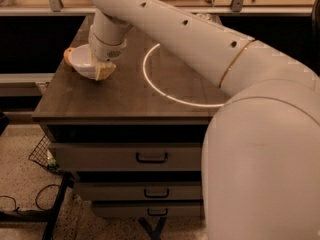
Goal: Move white bowl near orange
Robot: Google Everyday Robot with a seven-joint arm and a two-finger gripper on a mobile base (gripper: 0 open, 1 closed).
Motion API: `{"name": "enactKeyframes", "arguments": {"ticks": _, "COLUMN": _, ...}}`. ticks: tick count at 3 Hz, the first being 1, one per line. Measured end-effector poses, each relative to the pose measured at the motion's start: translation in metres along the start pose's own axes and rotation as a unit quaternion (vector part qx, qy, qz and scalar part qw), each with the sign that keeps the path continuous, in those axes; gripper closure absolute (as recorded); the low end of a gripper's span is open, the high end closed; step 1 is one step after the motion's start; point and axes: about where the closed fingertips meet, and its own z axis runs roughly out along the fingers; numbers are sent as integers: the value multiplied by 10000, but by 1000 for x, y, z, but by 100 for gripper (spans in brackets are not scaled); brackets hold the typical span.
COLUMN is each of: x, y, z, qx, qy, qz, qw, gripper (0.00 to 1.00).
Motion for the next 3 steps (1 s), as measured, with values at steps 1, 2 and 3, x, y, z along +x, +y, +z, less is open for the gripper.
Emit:
{"name": "enactKeyframes", "arguments": {"ticks": 1, "x": 0, "y": 1, "z": 2, "qx": -18, "qy": -3, "qz": -5, "qw": 10000, "gripper": 84}}
{"name": "enactKeyframes", "arguments": {"ticks": 2, "x": -1, "y": 1, "z": 5, "qx": -37, "qy": -7, "qz": -9, "qw": 10000, "gripper": 61}}
{"name": "enactKeyframes", "arguments": {"ticks": 3, "x": -1, "y": 1, "z": 5, "qx": -40, "qy": -7, "qz": -10, "qw": 10000, "gripper": 36}}
